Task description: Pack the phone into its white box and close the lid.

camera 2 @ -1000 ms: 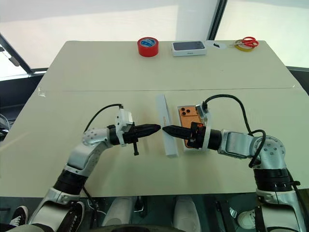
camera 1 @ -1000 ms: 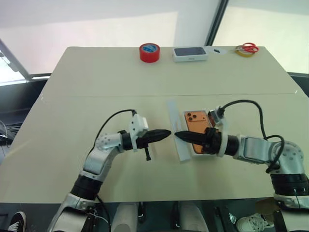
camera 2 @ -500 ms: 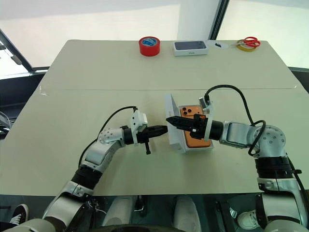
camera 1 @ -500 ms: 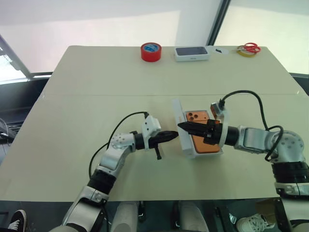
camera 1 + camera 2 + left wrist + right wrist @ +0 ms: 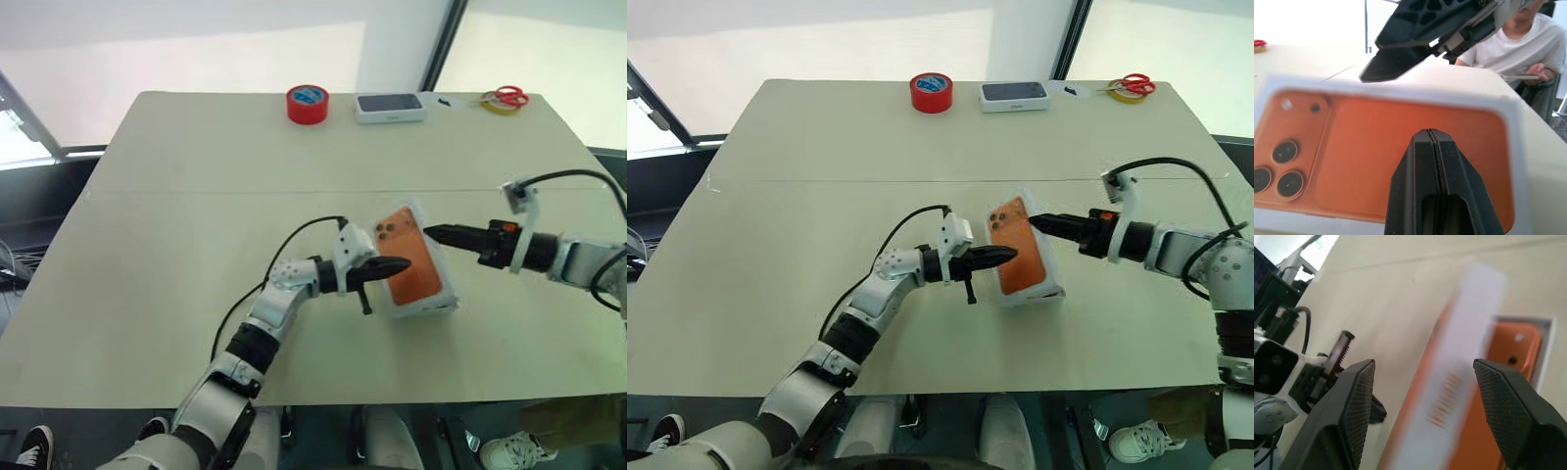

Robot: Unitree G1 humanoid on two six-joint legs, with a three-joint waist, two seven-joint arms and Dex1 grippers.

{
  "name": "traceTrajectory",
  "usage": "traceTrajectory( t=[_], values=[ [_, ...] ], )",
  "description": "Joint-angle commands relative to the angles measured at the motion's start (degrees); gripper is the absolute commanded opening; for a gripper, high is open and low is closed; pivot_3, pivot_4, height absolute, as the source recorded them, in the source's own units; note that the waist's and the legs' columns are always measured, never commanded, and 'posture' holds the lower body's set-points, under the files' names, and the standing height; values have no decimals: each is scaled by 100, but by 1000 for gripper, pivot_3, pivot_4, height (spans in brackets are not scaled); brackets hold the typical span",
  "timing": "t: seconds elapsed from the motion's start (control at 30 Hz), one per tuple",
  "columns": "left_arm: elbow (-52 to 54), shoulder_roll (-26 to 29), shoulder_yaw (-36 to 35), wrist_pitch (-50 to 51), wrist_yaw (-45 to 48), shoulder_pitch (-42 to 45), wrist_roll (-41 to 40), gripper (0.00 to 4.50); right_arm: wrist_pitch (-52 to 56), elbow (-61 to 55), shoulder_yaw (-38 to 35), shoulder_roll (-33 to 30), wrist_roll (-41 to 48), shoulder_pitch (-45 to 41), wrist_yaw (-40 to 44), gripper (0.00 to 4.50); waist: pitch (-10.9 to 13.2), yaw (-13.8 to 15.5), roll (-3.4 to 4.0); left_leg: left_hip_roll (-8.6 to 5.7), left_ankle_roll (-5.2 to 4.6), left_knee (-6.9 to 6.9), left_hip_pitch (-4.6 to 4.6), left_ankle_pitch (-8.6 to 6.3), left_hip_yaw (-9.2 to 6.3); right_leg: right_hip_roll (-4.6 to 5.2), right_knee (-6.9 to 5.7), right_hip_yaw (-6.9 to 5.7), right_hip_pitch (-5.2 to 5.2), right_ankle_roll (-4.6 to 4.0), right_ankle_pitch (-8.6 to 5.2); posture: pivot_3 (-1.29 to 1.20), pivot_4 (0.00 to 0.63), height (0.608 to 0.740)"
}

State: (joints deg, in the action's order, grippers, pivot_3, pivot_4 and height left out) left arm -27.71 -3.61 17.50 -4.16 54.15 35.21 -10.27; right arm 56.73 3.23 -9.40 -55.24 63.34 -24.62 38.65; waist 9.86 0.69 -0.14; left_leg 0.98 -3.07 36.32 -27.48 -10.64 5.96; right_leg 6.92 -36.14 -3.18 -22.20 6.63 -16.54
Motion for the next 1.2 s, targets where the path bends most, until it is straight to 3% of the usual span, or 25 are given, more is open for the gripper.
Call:
traceTrajectory(
  t=[0.03, 0.13, 0.3, 0.47, 0.57, 0.87, 1.2],
  values=[
    [-158, 16, 76, -224, 88, 28, 137, 0, -980, -437, 32, -127, -1109, 244, 343, 3347, -1, 1, 1, 3, 3, -3, 0, 2, 0, -5, -1, -1, -2, 4, 1, 0, 150, 740],
    [-169, 111, 67, -285, 137, -25, 185, 0, -1634, -533, -22, 91, -1720, 363, 374, 2453, 0, -1, 3, 6, 14, -8, 1, 9, 0, -13, -8, -1, -12, 6, 3, 0, 150, 740],
    [538, 492, -66, 101, 297, -212, -28, 0, -2655, -727, 274, 269, -2935, 702, 310, 29, -1, 6, 4, 6, 19, -5, 1, 12, 0, -10, -9, -2, -10, 10, 5, 0, 150, 740],
    [588, 872, -40, 263, 258, -287, 153, 0, -3516, -476, 428, 224, -3994, 973, 368, 29, -2, 8, 5, 1, 20, -1, 2, 12, -1, -5, -9, -1, -6, 9, 5, 0, 150, 740],
    [197, 859, 141, -21, 57, -219, 532, 0, -3514, -506, 323, 294, -4034, 1069, 549, 29, -2, 14, 5, -3, 19, 2, 8, 11, -5, -4, -5, -6, -10, 8, 5, 0, 150, 740],
    [-569, 287, 225, -45, -119, 294, 709, 0, -3868, -305, 445, 401, -4593, 1001, 748, 29, -2, 14, 5, -4, 18, 6, 8, 10, -8, 5, -5, -7, -6, 6, 7, 0, 150, 740],
    [-502, 99, 18, 35, -73, 445, 524, 0, -4076, -205, 471, 464, -5022, 1100, 833, 29, -2, 16, 5, -4, 18, 9, 8, 10, -8, 3, -7, -7, -1, 7, 7, 0, 150, 740]
  ],
)
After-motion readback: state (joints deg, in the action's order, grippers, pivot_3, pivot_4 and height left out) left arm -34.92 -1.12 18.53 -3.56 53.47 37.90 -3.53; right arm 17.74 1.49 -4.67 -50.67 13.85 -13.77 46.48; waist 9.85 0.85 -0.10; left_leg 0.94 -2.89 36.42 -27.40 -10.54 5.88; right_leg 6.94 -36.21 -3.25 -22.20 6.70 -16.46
